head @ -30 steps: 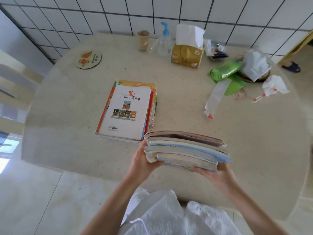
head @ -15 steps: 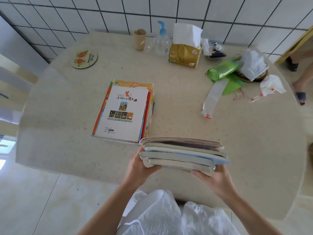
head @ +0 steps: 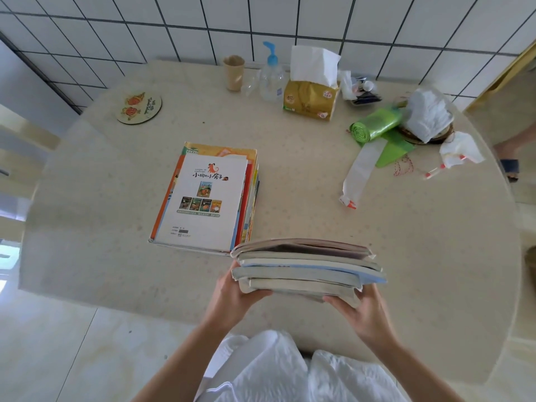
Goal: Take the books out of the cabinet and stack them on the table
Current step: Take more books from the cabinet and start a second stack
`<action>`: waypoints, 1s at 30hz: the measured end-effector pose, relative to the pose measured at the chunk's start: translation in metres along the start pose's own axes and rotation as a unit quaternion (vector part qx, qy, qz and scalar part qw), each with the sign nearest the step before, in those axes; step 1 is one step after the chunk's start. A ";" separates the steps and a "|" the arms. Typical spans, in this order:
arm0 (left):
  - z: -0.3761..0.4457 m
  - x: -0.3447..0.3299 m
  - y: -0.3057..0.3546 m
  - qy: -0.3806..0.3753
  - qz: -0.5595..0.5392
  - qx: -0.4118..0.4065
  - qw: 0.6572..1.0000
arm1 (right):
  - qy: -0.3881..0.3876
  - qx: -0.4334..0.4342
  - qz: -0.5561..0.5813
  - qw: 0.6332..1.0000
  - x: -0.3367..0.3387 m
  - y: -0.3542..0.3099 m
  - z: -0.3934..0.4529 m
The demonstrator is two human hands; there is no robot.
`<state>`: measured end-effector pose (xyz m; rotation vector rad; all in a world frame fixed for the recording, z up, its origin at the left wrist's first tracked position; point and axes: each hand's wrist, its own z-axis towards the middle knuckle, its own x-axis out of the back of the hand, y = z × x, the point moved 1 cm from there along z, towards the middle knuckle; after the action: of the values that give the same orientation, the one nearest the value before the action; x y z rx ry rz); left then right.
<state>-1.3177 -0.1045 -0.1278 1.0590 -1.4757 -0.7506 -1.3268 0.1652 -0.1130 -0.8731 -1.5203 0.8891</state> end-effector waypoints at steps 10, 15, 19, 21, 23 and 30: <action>0.019 0.000 0.018 -0.030 -0.009 0.082 0.996 | -0.086 -0.065 0.077 0.991 0.014 -0.012 0.036; 0.041 -0.020 0.046 -0.061 -0.053 0.159 0.984 | -0.067 -0.135 0.154 0.977 0.026 -0.026 0.066; 0.058 -0.040 0.060 -0.050 -0.124 0.222 0.966 | -0.040 -0.200 0.171 0.964 0.028 -0.019 0.089; 0.070 -0.046 0.067 -0.038 -0.139 0.242 0.960 | -0.021 -0.224 0.170 0.959 0.023 -0.013 0.100; 0.084 -0.048 0.072 -0.017 -0.133 0.264 0.955 | -0.013 -0.242 0.175 0.954 0.015 -0.012 0.110; 0.121 -0.049 0.066 0.014 -0.115 0.343 0.932 | -0.030 -0.271 0.193 0.943 -0.009 -0.005 0.141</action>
<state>-1.4505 -0.0458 -0.1109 1.7859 -1.6480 -0.3623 -1.4664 0.1443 -0.1270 -1.5976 -1.7088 0.7801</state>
